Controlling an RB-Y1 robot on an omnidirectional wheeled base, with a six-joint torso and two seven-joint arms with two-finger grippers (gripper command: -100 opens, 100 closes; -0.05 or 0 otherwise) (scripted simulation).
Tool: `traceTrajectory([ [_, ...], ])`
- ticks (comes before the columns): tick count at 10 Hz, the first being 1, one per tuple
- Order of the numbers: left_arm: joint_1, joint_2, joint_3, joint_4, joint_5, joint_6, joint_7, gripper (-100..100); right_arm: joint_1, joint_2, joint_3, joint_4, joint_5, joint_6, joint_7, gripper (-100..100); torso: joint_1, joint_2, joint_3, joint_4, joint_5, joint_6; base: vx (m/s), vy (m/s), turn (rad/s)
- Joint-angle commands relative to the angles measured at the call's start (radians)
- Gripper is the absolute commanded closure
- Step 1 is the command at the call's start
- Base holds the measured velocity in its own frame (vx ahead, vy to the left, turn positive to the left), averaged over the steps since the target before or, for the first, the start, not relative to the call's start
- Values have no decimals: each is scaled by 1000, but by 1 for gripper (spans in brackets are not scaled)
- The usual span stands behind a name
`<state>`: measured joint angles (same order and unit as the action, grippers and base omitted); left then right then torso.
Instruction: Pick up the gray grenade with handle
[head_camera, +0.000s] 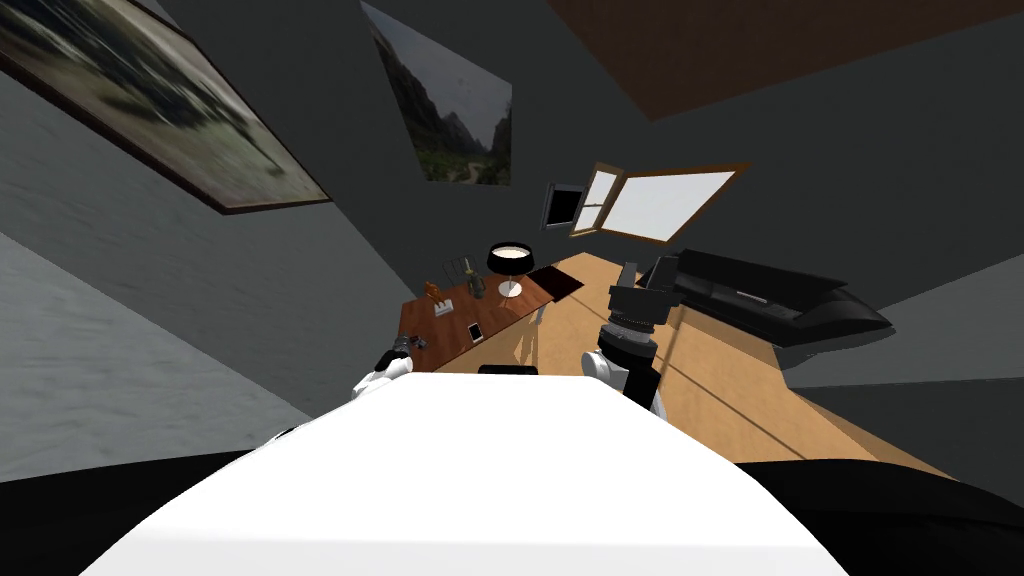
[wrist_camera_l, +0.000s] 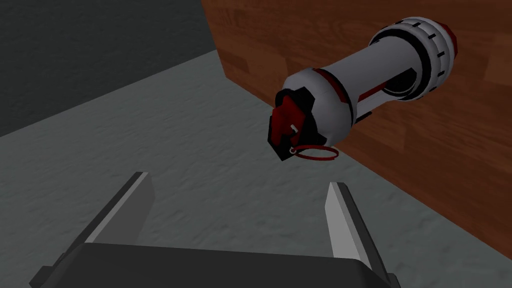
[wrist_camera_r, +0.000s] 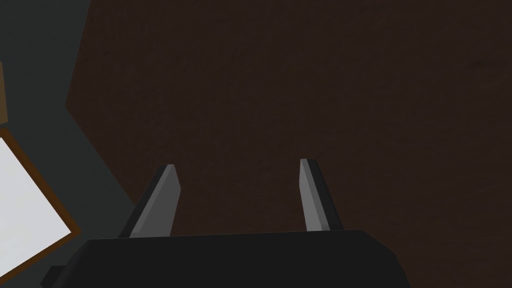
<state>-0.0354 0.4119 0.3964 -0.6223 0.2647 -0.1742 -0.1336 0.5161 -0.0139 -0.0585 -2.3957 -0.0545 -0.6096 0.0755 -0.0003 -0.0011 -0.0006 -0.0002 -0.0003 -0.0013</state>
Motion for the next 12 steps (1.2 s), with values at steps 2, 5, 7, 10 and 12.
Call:
traceTrajectory([
  [2, -23, 8, 35, 89, 13, 19, -4, -100, 0, 0, 0, 0, 0, 0, 0, 0, 0, 0, 0, 0, 0, 0, 25, -8, -128],
  [5, -35, 14, 46, 115, 19, 21, -3, -100, 0, 0, 0, 0, 0, 0, 0, 0, 0, 1, 0, 0, 0, 0, 17, -4, -37],
  [7, -45, 21, 56, 169, 24, 23, -1, -100, 0, 0, 0, 0, 0, 0, 0, 0, 0, 0, 0, 0, 0, 0, 30, -2, -82],
  [10, -63, 32, 71, 233, 32, 27, 1, -100, 0, 0, 0, 0, 0, 0, 0, 0, 0, 0, 0, 0, 0, 0, 22, 1, -51],
  [12, -69, 36, 76, 266, 35, 28, 2, -100, 0, 0, 0, 0, 0, 0, 0, 0, 1, -1, -1, 0, 0, 0, 39, 13, -43],
])
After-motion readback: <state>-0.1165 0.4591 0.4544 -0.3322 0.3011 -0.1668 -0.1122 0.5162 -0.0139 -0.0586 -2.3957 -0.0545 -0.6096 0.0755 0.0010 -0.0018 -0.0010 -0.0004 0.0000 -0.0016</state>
